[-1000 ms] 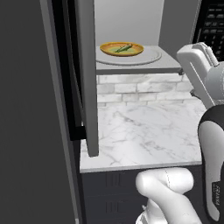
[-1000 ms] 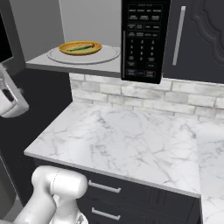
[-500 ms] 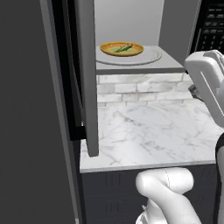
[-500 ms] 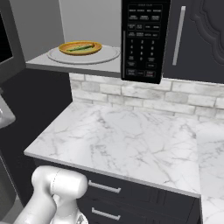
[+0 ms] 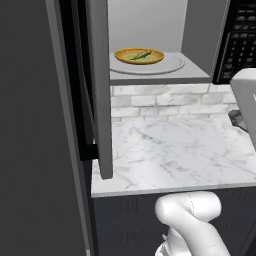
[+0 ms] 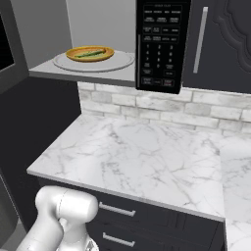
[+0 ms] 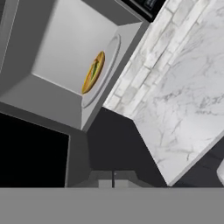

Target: Transport the fish from the fridge to the microwave and turn on the microwave.

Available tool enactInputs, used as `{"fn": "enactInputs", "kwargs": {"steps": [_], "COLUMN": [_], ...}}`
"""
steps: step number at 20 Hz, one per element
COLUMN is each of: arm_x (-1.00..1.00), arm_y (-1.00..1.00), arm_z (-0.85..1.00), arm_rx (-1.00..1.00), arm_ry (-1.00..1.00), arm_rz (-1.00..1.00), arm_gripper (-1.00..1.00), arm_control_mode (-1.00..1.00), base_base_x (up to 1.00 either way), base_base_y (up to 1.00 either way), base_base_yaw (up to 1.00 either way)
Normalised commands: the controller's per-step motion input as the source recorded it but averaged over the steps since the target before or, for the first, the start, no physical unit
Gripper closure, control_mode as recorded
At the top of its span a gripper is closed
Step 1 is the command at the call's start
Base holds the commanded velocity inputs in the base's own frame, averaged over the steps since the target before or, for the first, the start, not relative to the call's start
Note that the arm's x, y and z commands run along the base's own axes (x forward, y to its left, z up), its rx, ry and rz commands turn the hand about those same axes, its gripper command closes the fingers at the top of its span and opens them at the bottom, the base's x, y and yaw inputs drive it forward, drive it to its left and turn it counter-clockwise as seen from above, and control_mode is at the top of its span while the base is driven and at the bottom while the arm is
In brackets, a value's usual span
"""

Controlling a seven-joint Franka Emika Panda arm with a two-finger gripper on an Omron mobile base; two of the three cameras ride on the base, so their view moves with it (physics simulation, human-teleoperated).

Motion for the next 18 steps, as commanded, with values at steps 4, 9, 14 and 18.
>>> {"fn": "enactInputs", "kwargs": {"steps": [4,9,14,18], "arm_x": [-0.33,-0.26,-0.07,-0.05], "arm_y": [0.10,0.09,0.20,0.23], "arm_z": [0.00,0.00,-0.06,-0.05], "arm_rx": [0.05,0.02,0.00,0.00], "arm_ry": [0.00,0.00,-0.03,-0.10], "arm_rz": [0.00,0.00,0.00,0.00], "arm_gripper": [1.00,1.00,1.00,1.00], "arm_control_mode": [-1.00,-1.00,-1.00,-1.00], "base_base_x": [0.00,0.00,0.00,0.00], "base_base_y": [0.00,0.00,0.00,0.00], "base_base_yaw": [0.00,0.00,0.00,0.00]}}
